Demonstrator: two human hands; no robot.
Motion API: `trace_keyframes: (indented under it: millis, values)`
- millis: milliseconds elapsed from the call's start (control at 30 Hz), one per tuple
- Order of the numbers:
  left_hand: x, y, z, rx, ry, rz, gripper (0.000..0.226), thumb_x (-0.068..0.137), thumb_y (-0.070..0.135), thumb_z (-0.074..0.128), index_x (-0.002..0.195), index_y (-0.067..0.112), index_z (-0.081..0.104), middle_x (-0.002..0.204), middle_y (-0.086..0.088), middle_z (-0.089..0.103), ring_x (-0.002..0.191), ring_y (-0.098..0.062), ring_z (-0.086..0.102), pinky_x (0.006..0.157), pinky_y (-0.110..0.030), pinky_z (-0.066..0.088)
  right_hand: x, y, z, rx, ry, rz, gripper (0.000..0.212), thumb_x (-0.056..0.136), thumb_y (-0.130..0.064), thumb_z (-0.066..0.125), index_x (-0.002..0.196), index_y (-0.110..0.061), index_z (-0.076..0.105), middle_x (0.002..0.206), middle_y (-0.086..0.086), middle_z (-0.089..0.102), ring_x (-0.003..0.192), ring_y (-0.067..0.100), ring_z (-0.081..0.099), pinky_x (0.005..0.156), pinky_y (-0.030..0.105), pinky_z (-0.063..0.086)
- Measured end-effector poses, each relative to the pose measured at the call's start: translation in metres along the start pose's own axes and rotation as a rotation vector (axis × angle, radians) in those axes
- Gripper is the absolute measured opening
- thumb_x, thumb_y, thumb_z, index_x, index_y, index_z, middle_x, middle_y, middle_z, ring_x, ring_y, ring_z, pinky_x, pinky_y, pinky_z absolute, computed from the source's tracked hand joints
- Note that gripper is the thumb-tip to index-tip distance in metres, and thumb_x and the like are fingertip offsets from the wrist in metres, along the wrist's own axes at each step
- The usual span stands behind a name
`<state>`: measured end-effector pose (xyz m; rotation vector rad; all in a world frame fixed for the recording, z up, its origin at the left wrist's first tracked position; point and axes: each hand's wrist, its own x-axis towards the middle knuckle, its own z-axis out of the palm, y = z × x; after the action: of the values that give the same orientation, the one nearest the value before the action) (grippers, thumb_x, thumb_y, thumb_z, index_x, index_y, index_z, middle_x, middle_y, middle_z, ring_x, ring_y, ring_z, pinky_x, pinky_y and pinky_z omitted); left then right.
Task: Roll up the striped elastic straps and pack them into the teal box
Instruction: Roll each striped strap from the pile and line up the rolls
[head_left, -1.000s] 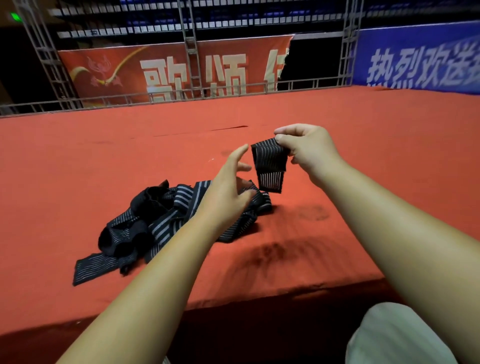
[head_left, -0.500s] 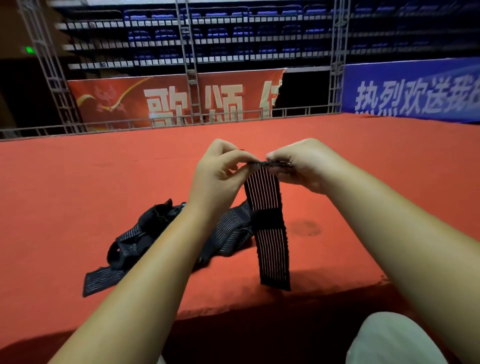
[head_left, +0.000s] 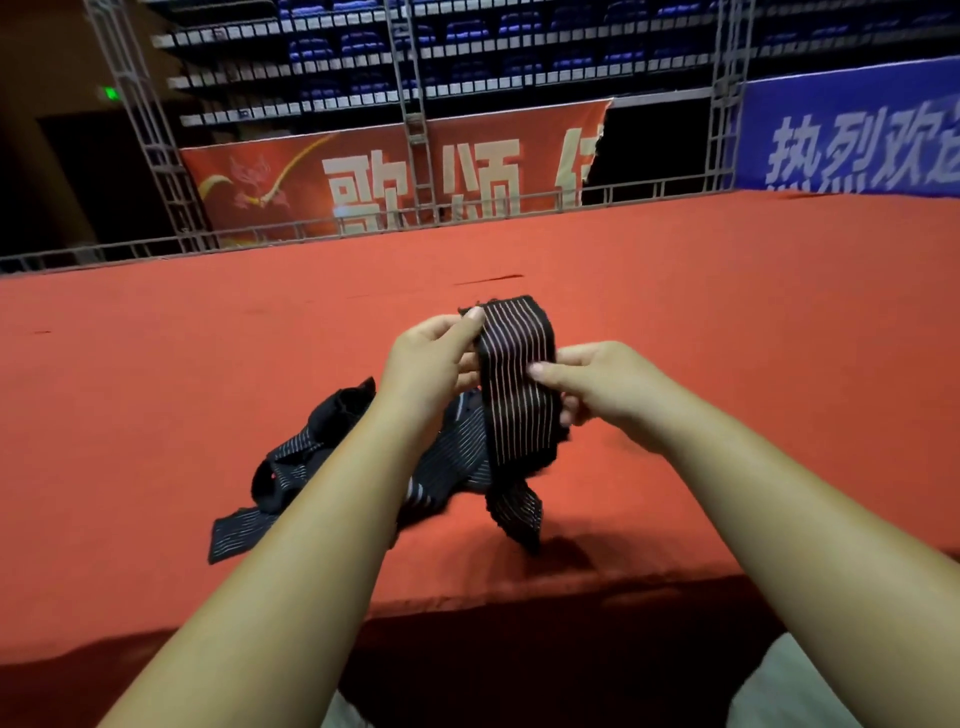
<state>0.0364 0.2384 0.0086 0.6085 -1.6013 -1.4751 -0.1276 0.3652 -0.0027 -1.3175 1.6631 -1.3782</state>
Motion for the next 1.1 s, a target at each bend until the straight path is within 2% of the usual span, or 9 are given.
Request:
trace_keyframes:
  millis: [133, 300, 367, 467, 533, 600, 767, 933, 1100]
  values:
    - [-0.002, -0.049, -0.006, 0.280, -0.188, -0.106, 0.055, 0.092, 0.072, 0.069, 0.101, 0.019, 0.076, 0.091, 0.001, 0.074, 0.082, -0.014, 0.070, 0.077, -0.031, 0.059, 0.026, 0.012, -0.010, 0.229, 0.256, 0.098, 0.014, 0.104, -0.027, 0.068, 0.101, -0.015, 0.073, 0.079, 0.000, 0.071, 0.047, 0.010, 0.054, 0.052, 0.025, 0.051]
    - [-0.017, -0.124, 0.000, 0.429, -0.411, -0.269, 0.026, 0.095, 0.028, 0.084, 0.119, 0.018, 0.076, 0.099, 0.010, 0.081, 0.090, -0.001, 0.075, 0.075, -0.015, 0.054, 0.053, 0.060, -0.037, 0.422, 0.450, 0.341, 0.015, 0.109, -0.033, 0.061, 0.101, -0.021, 0.065, 0.083, -0.004, 0.070, 0.057, 0.008, 0.066, 0.060, 0.030, 0.054]
    - [-0.021, -0.157, 0.004, 0.553, -0.422, -0.270, 0.035, 0.091, 0.022, 0.087, 0.123, 0.017, 0.073, 0.110, 0.007, 0.081, 0.102, -0.008, 0.076, 0.087, -0.021, 0.057, 0.052, 0.092, -0.044, 0.312, 0.459, 0.500, 0.020, 0.111, -0.032, 0.054, 0.096, -0.020, 0.060, 0.090, -0.001, 0.068, 0.068, 0.012, 0.067, 0.061, 0.032, 0.051]
    - [-0.021, -0.190, 0.010, 0.657, -0.365, -0.290, 0.046, 0.088, 0.022, 0.090, 0.128, 0.020, 0.068, 0.114, 0.005, 0.076, 0.100, -0.010, 0.071, 0.097, -0.032, 0.059, 0.032, 0.134, -0.040, 0.028, 0.401, 0.667, 0.012, 0.107, -0.026, 0.056, 0.103, -0.016, 0.061, 0.092, 0.006, 0.065, 0.071, 0.019, 0.064, 0.063, 0.032, 0.050]
    - [-0.019, -0.199, 0.011, 0.614, -0.358, -0.280, 0.047, 0.088, 0.026, 0.090, 0.129, 0.023, 0.067, 0.106, 0.008, 0.076, 0.092, -0.006, 0.069, 0.098, -0.036, 0.059, 0.025, 0.153, -0.033, -0.093, 0.403, 0.628, 0.010, 0.102, -0.020, 0.057, 0.102, -0.014, 0.064, 0.092, 0.013, 0.072, 0.072, 0.029, 0.070, 0.065, 0.037, 0.053]
    - [-0.021, -0.199, 0.007, 0.575, -0.424, -0.249, 0.051, 0.090, 0.031, 0.088, 0.135, 0.026, 0.064, 0.104, 0.009, 0.076, 0.088, -0.001, 0.067, 0.093, -0.028, 0.056, 0.022, 0.159, -0.024, -0.246, 0.375, 0.546, 0.017, 0.097, -0.018, 0.057, 0.086, -0.014, 0.068, 0.095, 0.019, 0.078, 0.081, 0.040, 0.076, 0.070, 0.043, 0.058]
    - [-0.037, -0.194, -0.020, 0.723, -0.611, -0.056, 0.059, 0.082, 0.025, 0.095, 0.134, 0.033, 0.069, 0.128, 0.013, 0.068, 0.117, 0.002, 0.062, 0.104, -0.012, 0.044, 0.021, 0.168, -0.006, -0.496, 0.431, 0.432, 0.020, 0.091, -0.018, 0.063, 0.071, -0.018, 0.063, 0.077, 0.009, 0.073, 0.080, 0.033, 0.070, 0.066, 0.036, 0.046]
    - [-0.042, -0.203, -0.021, 0.623, -0.471, -0.008, 0.026, 0.091, 0.013, 0.085, 0.110, 0.030, 0.080, 0.107, 0.008, 0.079, 0.102, -0.008, 0.072, 0.095, -0.022, 0.052, 0.016, 0.187, -0.001, -0.470, 0.530, 0.412, 0.013, 0.088, -0.027, 0.073, 0.083, -0.016, 0.068, 0.078, -0.005, 0.070, 0.077, 0.018, 0.065, 0.062, 0.033, 0.037]
    - [-0.042, -0.204, -0.025, 0.351, -0.368, -0.084, 0.028, 0.097, 0.015, 0.079, 0.119, 0.031, 0.079, 0.099, -0.005, 0.074, 0.091, -0.008, 0.066, 0.091, -0.024, 0.050, 0.002, 0.188, 0.000, -0.537, 0.541, 0.376, 0.024, 0.087, -0.036, 0.080, 0.080, -0.018, 0.067, 0.078, -0.006, 0.070, 0.073, 0.012, 0.063, 0.057, 0.029, 0.039]
